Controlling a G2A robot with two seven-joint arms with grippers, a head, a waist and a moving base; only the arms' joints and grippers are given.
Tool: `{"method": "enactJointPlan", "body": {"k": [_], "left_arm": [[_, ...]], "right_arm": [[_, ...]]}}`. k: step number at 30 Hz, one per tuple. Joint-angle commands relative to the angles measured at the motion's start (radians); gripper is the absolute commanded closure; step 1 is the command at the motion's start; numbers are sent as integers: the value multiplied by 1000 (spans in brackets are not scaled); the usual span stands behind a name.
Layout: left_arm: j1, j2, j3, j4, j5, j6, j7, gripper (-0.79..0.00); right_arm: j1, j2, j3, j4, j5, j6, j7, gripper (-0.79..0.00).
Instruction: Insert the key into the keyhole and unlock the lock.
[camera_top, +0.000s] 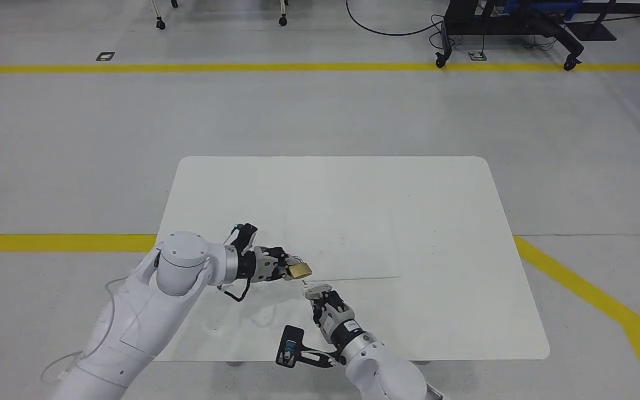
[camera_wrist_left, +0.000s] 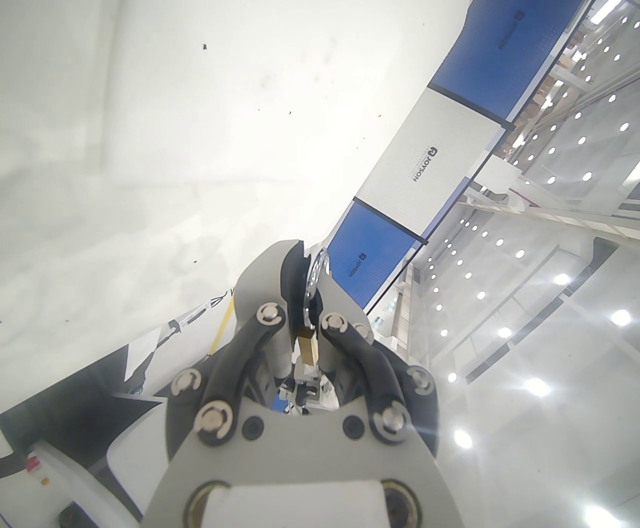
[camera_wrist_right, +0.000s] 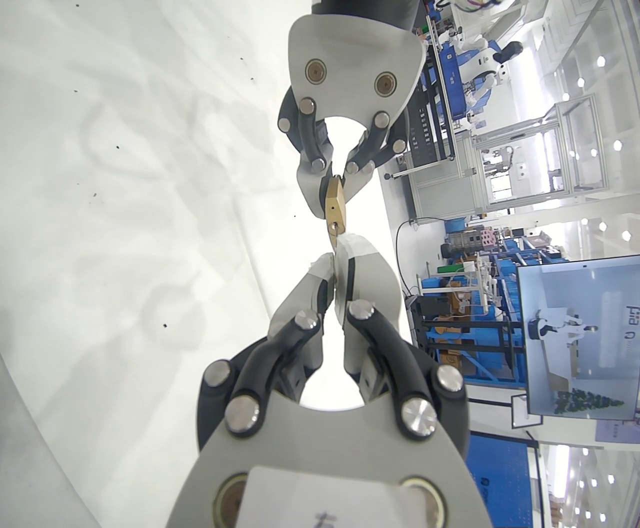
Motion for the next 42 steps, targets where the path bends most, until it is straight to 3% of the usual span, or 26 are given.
{"method": "enactJointPlan", "body": {"k": [1,42], "left_arm": [[-1,0,1,0,3,3,1,0],[-27,-6,33,5,7,33,1,0]], "right_arm": [[2,-3,-1,2,1,-1,6,0],[21,-42,-3,39,-13,-24,40,0]]}}
